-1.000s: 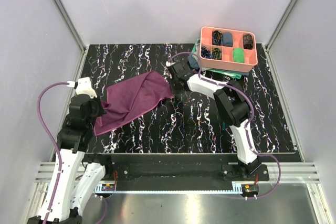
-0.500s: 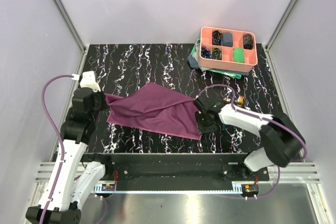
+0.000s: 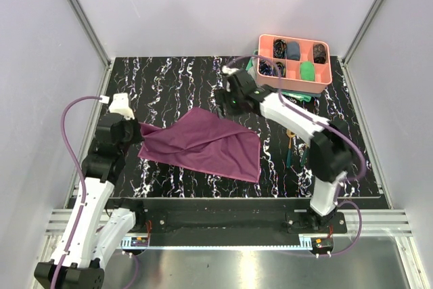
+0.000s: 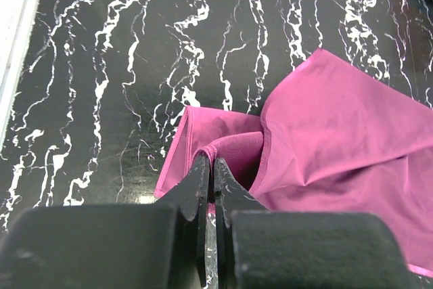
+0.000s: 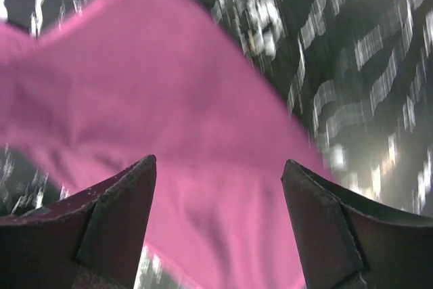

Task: Fold the napkin, place the utensils inside, and roll it up
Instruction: Flatten the napkin out

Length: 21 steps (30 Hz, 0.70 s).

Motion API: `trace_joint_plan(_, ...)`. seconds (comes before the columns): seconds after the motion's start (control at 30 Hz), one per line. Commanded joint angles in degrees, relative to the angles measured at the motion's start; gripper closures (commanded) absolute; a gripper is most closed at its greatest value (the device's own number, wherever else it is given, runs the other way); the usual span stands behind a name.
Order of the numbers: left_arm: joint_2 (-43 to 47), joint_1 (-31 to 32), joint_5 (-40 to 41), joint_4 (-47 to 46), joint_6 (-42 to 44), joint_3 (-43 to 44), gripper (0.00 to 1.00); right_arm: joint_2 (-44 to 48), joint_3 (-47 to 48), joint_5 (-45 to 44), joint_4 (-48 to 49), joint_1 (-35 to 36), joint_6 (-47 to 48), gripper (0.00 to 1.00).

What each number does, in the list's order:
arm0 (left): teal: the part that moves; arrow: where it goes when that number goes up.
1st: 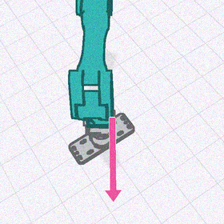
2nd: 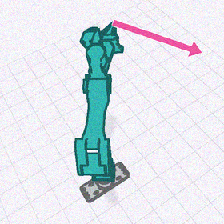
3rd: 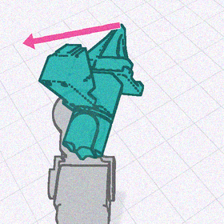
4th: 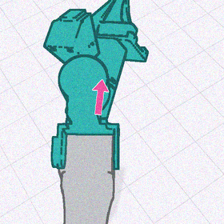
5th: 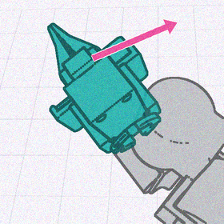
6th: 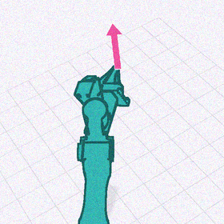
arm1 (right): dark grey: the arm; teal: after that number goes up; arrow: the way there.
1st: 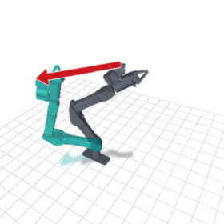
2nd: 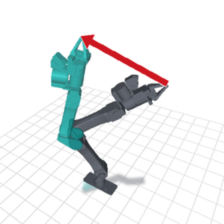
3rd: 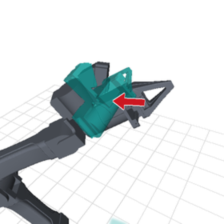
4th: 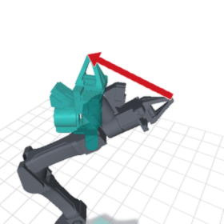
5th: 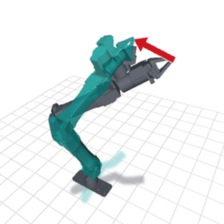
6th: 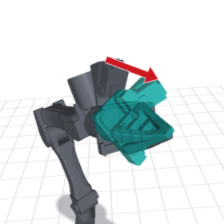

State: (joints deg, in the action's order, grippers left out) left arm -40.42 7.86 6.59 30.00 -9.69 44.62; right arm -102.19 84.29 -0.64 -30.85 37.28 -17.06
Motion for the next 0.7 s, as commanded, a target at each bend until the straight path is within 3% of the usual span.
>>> trace_joint_plan(0.0, -1.0, -0.2, -2.9, -3.2, 1.0, 0.2, 1.00, -12.0, 9.9, 2.1, 3.3, 0.0, 9.5, 0.16)
trace_joint_plan(0.2, -1.7, -0.1, -4.6, -3.5, 0.9, 0.1, 1.00, -20.9, 16.6, 1.2, 3.7, 0.0, 13.0, 0.16)
trace_joint_plan(0.47, -2.1, -0.1, -5.0, -3.5, 1.0, 0.1, 1.00, -24.0, 16.7, 1.7, 3.7, 0.0, 15.0, 0.21)
trace_joint_plan(0.6, -2.3, -0.1, -5.1, -3.5, 1.0, 0.1, 1.00, -25.2, 16.4, 3.2, 3.5, 0.0, 15.7, 0.29)
trace_joint_plan(0.67, -2.3, -0.1, -5.1, -3.5, 1.1, 0.0, 1.00, -25.3, 16.1, 3.9, 3.4, 0.0, 15.7, 0.41)
